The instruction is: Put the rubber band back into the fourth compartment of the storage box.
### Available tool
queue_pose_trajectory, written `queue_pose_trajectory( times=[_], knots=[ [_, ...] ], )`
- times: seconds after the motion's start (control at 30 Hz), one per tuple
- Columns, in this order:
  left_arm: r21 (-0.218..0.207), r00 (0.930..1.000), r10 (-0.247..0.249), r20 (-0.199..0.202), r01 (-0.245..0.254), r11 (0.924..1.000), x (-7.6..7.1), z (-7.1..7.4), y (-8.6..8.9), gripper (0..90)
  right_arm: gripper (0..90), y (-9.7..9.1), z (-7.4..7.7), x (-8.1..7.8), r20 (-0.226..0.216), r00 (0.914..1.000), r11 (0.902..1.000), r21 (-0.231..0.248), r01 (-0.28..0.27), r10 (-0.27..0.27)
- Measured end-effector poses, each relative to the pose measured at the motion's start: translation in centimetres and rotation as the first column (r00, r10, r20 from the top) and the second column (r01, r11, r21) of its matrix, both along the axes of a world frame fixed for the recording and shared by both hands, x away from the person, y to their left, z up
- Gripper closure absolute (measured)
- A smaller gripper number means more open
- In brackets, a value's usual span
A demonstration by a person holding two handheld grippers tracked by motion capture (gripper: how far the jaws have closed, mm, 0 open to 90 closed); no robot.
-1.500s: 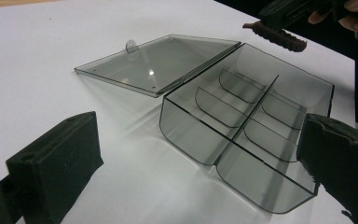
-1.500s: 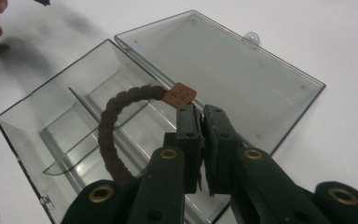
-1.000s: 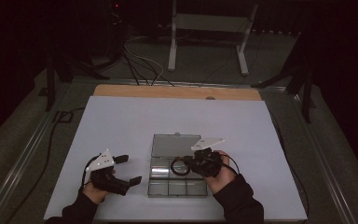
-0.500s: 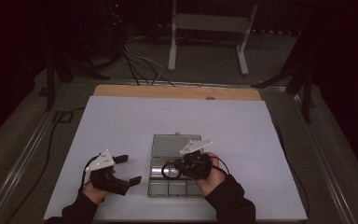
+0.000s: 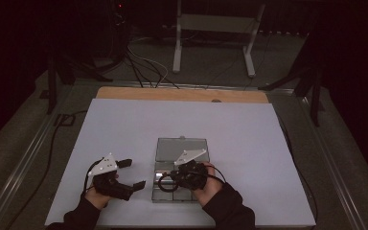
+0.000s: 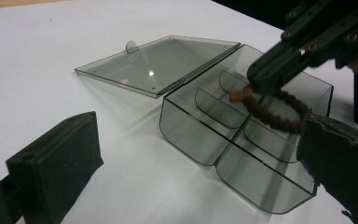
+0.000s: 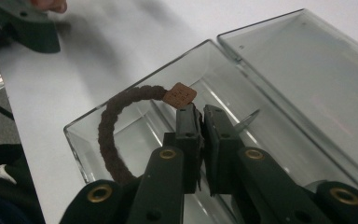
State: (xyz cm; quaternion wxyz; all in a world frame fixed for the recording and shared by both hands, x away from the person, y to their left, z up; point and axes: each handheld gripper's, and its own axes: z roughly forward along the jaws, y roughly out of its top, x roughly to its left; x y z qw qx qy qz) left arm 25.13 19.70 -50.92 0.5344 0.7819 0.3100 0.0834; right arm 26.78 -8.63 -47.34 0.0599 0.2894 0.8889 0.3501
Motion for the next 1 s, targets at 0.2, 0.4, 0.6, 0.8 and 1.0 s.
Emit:
queue_pose_trajectory(
  times=[0.2,0.4,0.6,0.8,1.0],
  knots=[
    [0.001,1.0000,-0.001,0.000,0.001,1.0000,0.0,0.0,0.0,0.7,84.3,0.7,-0.8,-0.3,-0.018,0.9997,0.9997,-0.018,-0.018,0.018],
    [0.002,1.0000,-0.001,0.000,0.001,1.0000,0.0,0.0,0.0,0.7,83.8,1.1,-1.2,-0.5,-0.014,0.9993,0.9986,-0.040,-0.034,0.034],
    [0.004,1.0000,-0.002,-0.001,0.002,1.0000,0.0,0.0,0.0,0.7,81.5,1.3,-1.5,-0.6,-0.014,0.9991,0.9975,-0.057,-0.042,0.041],
    [0.004,1.0000,-0.001,-0.001,0.001,1.0000,0.0,0.0,0.0,0.7,77.1,1.4,-1.5,-0.6,-0.037,0.9982,0.9984,-0.028,-0.049,0.048],
    [0.003,1.0000,0.000,0.000,0.000,1.0000,0.0,0.0,0.0,0.7,82.4,1.7,-1.5,-0.8,-0.043,0.9970,0.9972,-0.035,-0.066,0.065]
  ],
)
